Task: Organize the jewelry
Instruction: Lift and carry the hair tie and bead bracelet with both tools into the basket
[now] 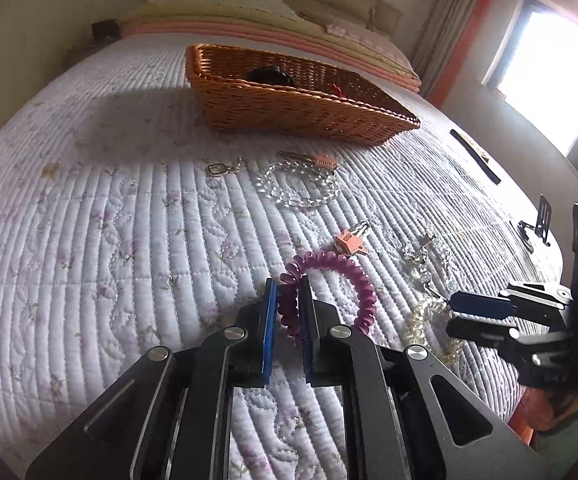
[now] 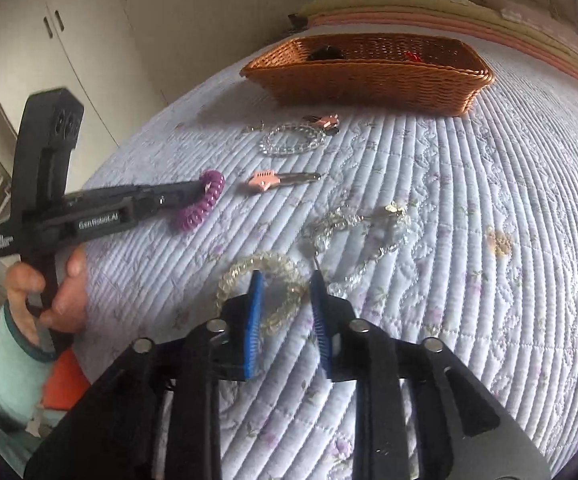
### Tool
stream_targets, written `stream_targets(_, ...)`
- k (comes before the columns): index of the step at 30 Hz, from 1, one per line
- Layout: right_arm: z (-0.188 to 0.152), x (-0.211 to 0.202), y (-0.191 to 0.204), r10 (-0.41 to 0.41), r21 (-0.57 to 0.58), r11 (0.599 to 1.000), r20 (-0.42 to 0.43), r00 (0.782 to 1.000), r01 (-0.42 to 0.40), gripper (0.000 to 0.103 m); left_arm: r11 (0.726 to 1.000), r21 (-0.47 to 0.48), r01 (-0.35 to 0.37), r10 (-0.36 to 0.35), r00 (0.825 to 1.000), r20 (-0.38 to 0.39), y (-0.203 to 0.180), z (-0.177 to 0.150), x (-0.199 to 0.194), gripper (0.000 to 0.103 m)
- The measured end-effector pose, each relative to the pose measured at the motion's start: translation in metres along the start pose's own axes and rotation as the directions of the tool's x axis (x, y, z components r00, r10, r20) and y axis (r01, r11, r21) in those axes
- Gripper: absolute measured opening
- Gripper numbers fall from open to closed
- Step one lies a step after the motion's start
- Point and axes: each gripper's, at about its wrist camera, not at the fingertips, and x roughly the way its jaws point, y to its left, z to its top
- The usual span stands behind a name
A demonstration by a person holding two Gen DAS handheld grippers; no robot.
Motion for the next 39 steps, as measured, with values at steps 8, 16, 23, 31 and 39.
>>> stream_targets(8,-0.018,-0.012,-0.007,0.042,0.119,0.992,-0.021,0.999,-0.039,0.042,1.0,0.001,0.005,-0.005,1.0,0.004,-0.001,-0.001,0.0,0.009)
stream_targets(16,0.0,0.008,-0.006,0.042,0.233,0.972,-0.028,0.999,-0.034,0.042,1.0,-0.003,0.018,-0.018,1.0,0.0,0.001,-0.002,0.001,0.009)
stream_targets(23,0.001,0.016,0.022,-0.216,0.063,0.974,-0.017,0.976,0.216,0.016,1.0,-0.005,0.03,-0.03,1.0,0.0,0.004,-0.003,0.0,0.009)
stream_targets(31,0.008,-0.012,0.026,-0.201,0.081,0.978,0.083,0.976,0.195,0.008,1.0,0.01,0.019,-0.02,0.997,0.069,-0.005,0.005,-0.021,0.009)
stream_targets(39,0.089,-0.063,0.014,-0.245,0.066,0.969,0.299,0.922,0.237,0.008,0.995,0.094,-0.023,-0.002,0.968,0.249,-0.028,0.08,-0.062,0.009)
